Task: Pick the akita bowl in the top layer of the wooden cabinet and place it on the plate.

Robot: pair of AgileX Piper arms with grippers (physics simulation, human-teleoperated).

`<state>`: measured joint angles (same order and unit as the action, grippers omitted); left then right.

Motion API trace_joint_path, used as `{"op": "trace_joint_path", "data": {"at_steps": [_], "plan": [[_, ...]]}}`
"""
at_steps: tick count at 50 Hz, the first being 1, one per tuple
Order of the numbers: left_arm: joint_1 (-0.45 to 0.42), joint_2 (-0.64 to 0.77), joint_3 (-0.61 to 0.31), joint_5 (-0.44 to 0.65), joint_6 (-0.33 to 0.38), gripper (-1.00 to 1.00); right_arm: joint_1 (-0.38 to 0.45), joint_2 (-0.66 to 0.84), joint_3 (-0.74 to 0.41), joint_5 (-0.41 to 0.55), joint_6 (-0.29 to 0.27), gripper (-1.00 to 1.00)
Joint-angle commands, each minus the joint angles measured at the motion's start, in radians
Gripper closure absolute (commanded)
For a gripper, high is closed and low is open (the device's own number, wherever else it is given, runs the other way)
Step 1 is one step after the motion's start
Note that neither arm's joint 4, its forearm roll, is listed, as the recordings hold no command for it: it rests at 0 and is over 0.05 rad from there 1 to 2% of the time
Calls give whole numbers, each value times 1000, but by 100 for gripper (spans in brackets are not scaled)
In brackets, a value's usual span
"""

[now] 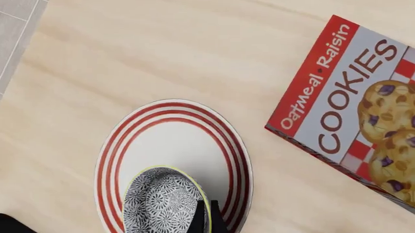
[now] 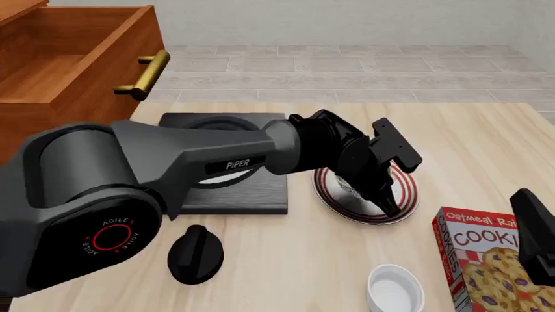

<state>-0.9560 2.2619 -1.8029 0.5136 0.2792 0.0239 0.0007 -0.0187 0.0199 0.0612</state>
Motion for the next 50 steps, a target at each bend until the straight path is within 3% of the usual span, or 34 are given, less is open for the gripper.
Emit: {"op": "trace_joint_path", "data": {"at_steps": [1, 32, 33, 50], "plan": [[-1, 17, -13, -7, 0, 100, -1, 0, 0, 0, 2, -100], [-21, 39, -34, 16, -44, 100, -2, 0, -1, 2, 5, -100], [-21, 40, -38, 20, -48, -100, -2, 0, -1, 2, 5, -100], [-25, 20, -55, 49, -47, -100, -1, 0, 0, 1, 1, -100]]}}
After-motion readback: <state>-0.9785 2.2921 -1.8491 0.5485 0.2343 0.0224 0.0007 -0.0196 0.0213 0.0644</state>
